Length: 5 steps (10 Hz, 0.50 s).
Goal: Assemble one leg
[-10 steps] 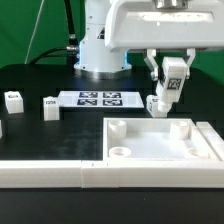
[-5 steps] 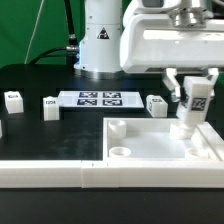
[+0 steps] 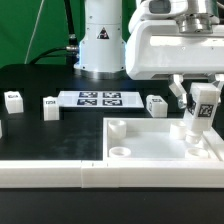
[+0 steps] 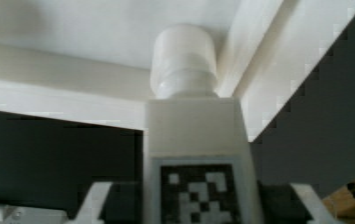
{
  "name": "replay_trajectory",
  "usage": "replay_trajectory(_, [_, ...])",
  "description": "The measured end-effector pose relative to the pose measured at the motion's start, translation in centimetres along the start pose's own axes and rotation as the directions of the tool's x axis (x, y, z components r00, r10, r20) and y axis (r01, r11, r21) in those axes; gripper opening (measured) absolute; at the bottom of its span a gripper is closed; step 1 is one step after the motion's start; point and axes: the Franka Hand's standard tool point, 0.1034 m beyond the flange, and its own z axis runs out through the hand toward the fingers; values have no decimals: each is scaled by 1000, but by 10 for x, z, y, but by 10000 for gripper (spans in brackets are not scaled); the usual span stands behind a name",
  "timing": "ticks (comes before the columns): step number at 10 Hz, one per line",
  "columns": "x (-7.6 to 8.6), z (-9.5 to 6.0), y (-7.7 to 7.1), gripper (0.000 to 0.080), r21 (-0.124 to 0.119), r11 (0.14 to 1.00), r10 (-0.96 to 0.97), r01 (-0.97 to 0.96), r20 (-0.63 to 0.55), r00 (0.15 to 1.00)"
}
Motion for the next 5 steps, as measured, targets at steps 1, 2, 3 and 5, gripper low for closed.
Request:
replay_trajectory(1, [0,0,0,290,0,1000,0,0,0,1000])
replay_trajectory(2, [-2,3,-2,290,2,1000,-3,3,4,1000])
replay_trajectory(3, [-3,7,-3,290,2,1000,-4,4,6,1000])
replay_trajectory(5, [1,9,-1,290,0,1000,-3,3,1,1000])
